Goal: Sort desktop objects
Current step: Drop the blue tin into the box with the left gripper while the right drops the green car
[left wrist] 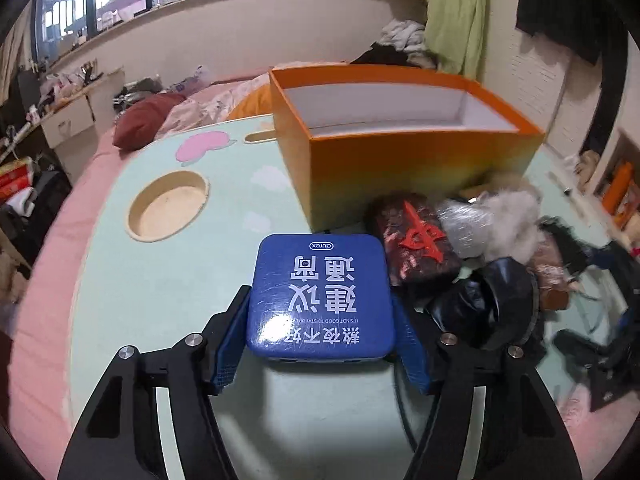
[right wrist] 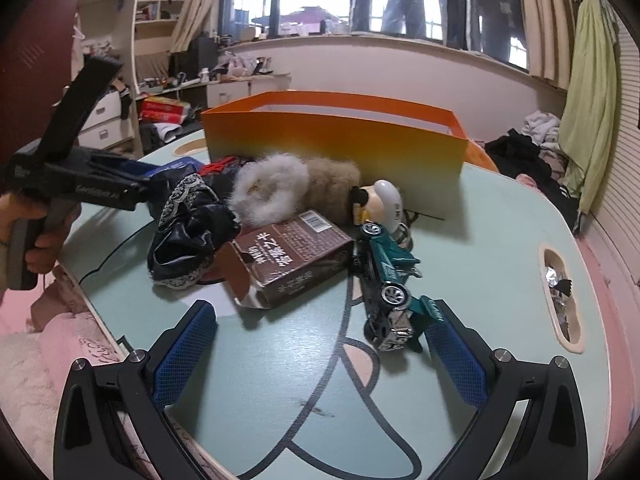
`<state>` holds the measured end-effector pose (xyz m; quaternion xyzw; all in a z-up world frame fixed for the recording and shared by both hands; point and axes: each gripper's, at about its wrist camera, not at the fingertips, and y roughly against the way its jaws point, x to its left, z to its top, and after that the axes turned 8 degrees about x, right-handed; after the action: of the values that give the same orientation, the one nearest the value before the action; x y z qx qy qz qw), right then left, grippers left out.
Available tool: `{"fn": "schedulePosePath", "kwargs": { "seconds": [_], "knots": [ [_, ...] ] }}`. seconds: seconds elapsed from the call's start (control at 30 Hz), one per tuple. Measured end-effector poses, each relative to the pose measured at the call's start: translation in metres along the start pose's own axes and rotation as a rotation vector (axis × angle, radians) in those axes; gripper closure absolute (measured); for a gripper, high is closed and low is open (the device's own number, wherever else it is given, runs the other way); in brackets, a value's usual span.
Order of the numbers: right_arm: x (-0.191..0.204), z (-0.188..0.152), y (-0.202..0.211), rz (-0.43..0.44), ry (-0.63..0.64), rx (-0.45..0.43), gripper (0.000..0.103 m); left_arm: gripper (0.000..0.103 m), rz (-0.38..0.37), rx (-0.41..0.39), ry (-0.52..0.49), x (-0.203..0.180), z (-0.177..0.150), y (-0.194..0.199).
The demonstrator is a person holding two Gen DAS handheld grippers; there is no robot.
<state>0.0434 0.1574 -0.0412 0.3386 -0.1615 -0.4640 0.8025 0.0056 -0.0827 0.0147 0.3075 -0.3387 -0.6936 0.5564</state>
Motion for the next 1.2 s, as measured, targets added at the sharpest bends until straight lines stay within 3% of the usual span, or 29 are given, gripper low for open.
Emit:
{"fn": "schedulePosePath", "kwargs": {
  "seconds": [0.13,0.2,0.3,0.37,0.47,0.53,0.63,0.73,0.77,0.83,0.87,0.97,1.03,1.2],
  "knots": [
    [0.003,0.003,0.009,0.062,0.007,0.107,0.000,0.037,-0.014,-0.054,0.017,0.006,-0.004,0.019],
    [0.000,0.000,0.018,0.157,-0.022,0.099,0.000,0.037,0.000,-0.094,0.018,0.009,-0.004,0.033],
    [-0.002,-0.001,0.020,0.202,0.011,0.100,0.000,0.037,-0.001,-0.146,0.023,0.013,0.001,0.050],
    [-0.007,0.002,0.017,0.146,0.049,0.127,0.000,0.037,-0.007,-0.169,0.017,0.012,0.003,0.061],
    [-0.033,0.008,0.019,0.038,-0.126,0.125,0.000,0.037,-0.012,-0.208,0.003,0.008,0.007,0.073],
    [-0.043,0.014,0.025,-0.047,-0.177,0.099,0.000,0.037,-0.031,-0.222,-0.006,0.004,0.009,0.078],
    [-0.038,0.024,0.026,0.004,-0.155,0.071,0.015,0.037,-0.055,-0.231,-0.019,-0.003,0.009,0.084],
    [-0.035,0.030,0.015,-0.072,-0.156,0.096,0.030,0.037,-0.060,-0.238,-0.036,-0.010,0.009,0.086],
    [-0.036,0.031,0.008,-0.071,-0.166,0.124,0.045,0.037,-0.065,-0.238,-0.039,-0.011,0.010,0.086],
    [-0.041,0.031,-0.001,-0.050,-0.175,0.121,0.058,0.037,-0.066,-0.240,-0.035,-0.012,0.011,0.085],
    [-0.043,0.030,-0.002,-0.037,-0.180,0.118,0.077,0.037,-0.064,-0.241,-0.029,-0.012,0.012,0.083],
    [-0.052,0.028,0.012,0.027,-0.222,0.063,0.079,0.037,-0.083,-0.238,-0.023,-0.014,0.016,0.082],
    [-0.058,0.033,0.028,0.000,-0.232,0.007,0.079,0.037,-0.091,-0.254,-0.019,-0.017,0.024,0.081],
    [-0.068,0.094,0.041,0.038,-0.221,-0.091,0.079,0.037,-0.139,-0.264,0.009,-0.029,0.078,0.065]
  ]
}}
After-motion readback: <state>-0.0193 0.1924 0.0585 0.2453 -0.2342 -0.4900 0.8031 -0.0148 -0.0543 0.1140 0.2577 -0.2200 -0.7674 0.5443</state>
